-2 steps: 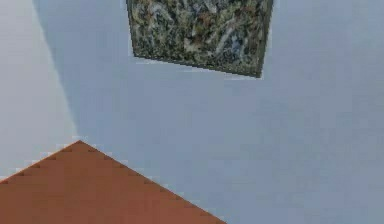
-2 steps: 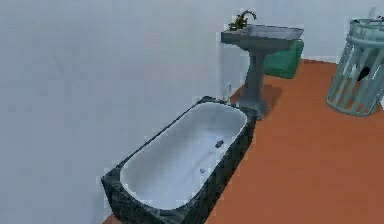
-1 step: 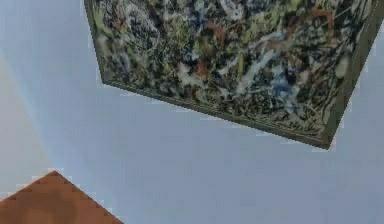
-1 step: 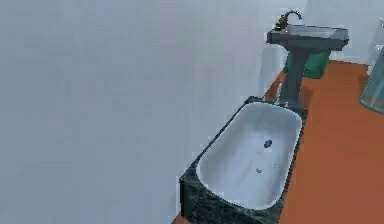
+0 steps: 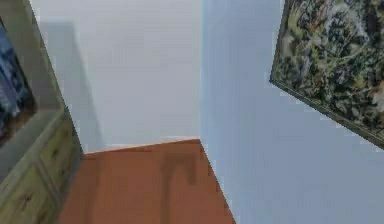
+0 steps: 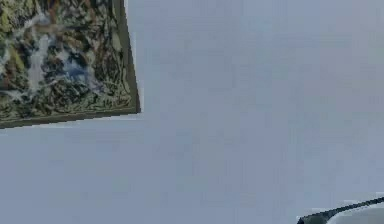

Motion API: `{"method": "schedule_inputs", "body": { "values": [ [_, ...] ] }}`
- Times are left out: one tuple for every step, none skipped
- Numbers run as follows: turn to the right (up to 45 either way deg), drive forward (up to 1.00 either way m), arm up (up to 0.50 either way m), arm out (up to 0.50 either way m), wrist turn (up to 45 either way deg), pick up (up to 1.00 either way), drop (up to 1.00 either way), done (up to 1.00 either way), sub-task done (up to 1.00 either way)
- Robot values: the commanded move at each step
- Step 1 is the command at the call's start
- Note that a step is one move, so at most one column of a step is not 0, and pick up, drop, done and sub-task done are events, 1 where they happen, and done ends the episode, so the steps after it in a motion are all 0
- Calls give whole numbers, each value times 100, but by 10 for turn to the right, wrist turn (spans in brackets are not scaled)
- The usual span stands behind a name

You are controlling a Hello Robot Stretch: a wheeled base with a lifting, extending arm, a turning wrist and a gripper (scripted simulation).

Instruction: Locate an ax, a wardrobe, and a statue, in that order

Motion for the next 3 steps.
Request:
{"method": "schedule_inputs", "body": {
  "values": [
    [-450, 0, 0, 0, 0, 0, 0, 0, 0],
    [-90, 0, 0, 0, 0, 0, 0, 0, 0],
    [0, 20, 0, 0, 0, 0, 0, 0, 0]
  ]
}}
